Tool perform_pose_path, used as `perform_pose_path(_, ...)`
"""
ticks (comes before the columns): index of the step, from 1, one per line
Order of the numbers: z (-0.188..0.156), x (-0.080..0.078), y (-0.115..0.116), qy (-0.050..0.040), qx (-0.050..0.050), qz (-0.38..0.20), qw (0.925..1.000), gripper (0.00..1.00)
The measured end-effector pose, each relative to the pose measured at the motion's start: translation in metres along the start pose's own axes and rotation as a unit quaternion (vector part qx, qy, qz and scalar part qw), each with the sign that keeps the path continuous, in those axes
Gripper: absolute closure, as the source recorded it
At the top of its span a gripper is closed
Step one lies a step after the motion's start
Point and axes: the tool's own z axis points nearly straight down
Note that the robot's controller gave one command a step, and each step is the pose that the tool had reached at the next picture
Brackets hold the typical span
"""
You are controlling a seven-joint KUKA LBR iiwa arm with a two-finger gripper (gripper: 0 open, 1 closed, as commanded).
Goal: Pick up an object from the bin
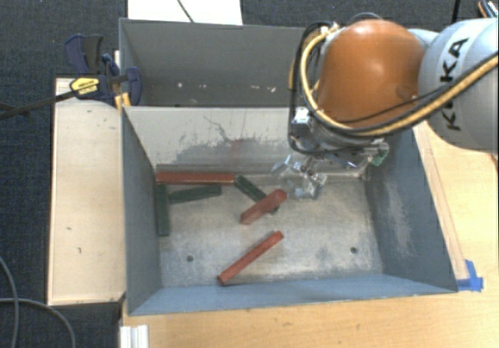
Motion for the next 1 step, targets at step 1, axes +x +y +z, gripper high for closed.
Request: perform_pose_path(1, 0.0046, 0.0004, 0.0015, 0.0022, -0.003, 0.001, 1.0, 0.0)
